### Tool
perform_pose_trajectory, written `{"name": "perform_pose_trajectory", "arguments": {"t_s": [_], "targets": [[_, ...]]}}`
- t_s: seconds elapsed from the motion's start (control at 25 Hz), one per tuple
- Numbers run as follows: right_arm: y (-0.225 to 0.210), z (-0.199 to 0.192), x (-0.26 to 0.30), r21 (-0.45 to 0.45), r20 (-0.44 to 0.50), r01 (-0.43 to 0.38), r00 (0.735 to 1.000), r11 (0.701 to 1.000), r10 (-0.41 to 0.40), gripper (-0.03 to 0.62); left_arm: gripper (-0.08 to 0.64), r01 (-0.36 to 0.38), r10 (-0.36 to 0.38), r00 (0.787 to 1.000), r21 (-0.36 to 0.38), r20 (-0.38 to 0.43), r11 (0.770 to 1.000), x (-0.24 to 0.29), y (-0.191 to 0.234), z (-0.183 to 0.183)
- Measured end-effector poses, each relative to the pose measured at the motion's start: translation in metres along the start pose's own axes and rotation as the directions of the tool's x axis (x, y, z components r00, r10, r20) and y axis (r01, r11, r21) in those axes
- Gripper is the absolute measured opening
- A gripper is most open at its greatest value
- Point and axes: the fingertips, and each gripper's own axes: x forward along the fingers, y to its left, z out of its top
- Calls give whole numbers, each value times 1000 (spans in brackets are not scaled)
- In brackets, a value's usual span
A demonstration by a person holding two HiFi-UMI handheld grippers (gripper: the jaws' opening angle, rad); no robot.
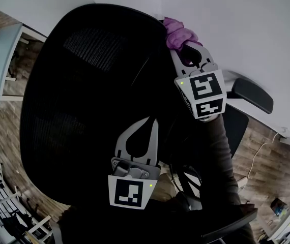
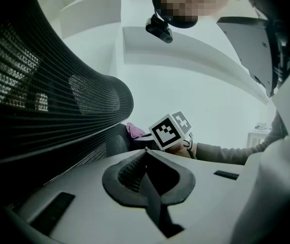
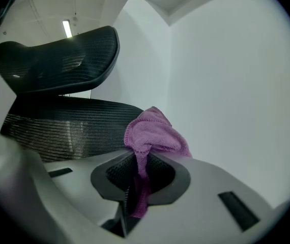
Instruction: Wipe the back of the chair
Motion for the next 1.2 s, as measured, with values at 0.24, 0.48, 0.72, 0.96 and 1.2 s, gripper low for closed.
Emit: {"name": "perform_pose_trajectory", "arguments": {"t_s": [0.24, 0.48, 0.72, 0.96, 1.2], "targets": [[2, -4, -2, 0, 2, 2, 1000, 1000, -2, 46, 9, -1, 1, 1000, -5, -5, 1000, -2, -4, -6], [7, -5, -5, 1, 5, -2, 1000, 1000, 2, 46, 9, -1, 1, 1000, -10, -8, 1000, -3, -6, -8], [18, -8, -9, 3, 6, -21, 1000, 1000, 21, 46, 9, 0, 0, 1000, -9, -11, 1000, -6, -10, -11], [28, -10, -14, 0, 8, -40, 999, 999, 40, 46, 9, -16, 16, 1000, -15, -9, 1000, -12, -12, -13], [45, -12, -20, -5, 10, -67, 998, 998, 67, 46, 9, -29, 28, 1000, -14, -10, 999, -20, -13, -16]]}}
